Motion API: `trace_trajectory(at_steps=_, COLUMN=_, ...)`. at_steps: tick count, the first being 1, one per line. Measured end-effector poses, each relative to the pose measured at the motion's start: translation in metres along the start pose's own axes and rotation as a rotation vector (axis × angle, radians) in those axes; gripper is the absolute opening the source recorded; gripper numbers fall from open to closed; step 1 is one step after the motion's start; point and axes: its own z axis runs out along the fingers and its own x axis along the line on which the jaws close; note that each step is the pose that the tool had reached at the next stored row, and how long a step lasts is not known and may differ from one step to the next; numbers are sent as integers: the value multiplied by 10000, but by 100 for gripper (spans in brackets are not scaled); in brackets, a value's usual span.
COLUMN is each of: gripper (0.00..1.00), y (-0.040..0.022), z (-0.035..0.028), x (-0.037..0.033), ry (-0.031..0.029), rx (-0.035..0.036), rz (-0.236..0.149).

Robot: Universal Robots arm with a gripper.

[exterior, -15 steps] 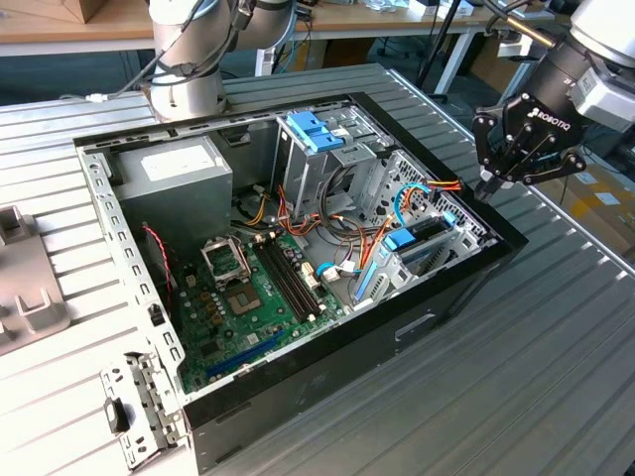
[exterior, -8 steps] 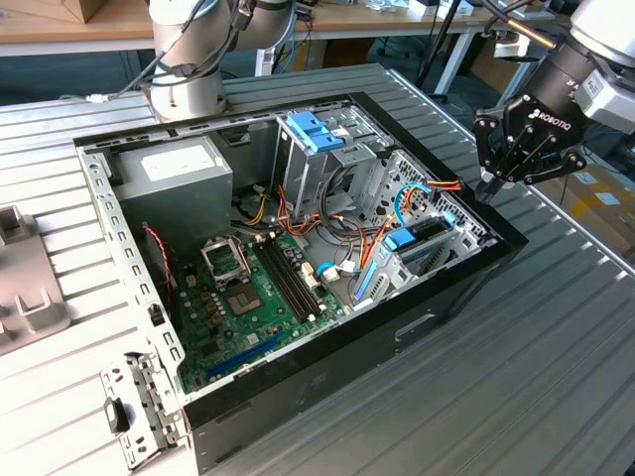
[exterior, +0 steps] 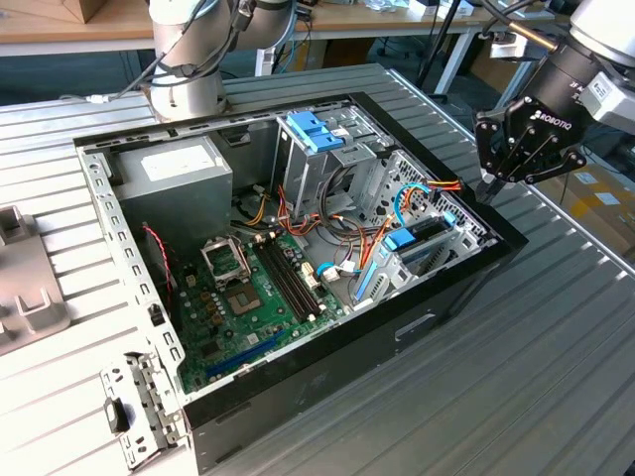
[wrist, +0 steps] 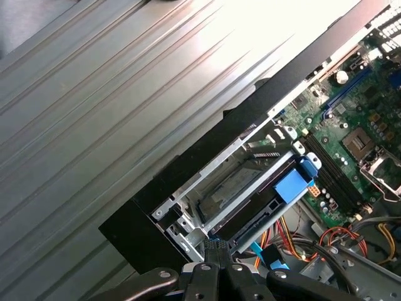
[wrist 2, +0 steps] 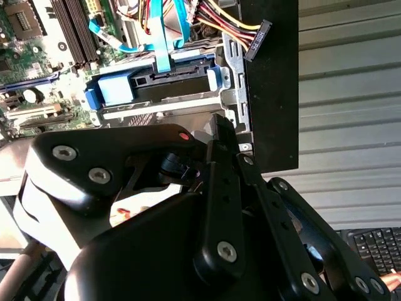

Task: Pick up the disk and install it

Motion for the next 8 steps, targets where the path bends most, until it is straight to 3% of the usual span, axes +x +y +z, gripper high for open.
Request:
trace_trajectory(at_steps=3, gripper=11, y=0, z=0, x=0, ry=0, rx=0, rz=-1)
trace_trajectory(at_steps=8, gripper=11, y=-1, z=5, x=0, ry=82, rx=219, rz=-16)
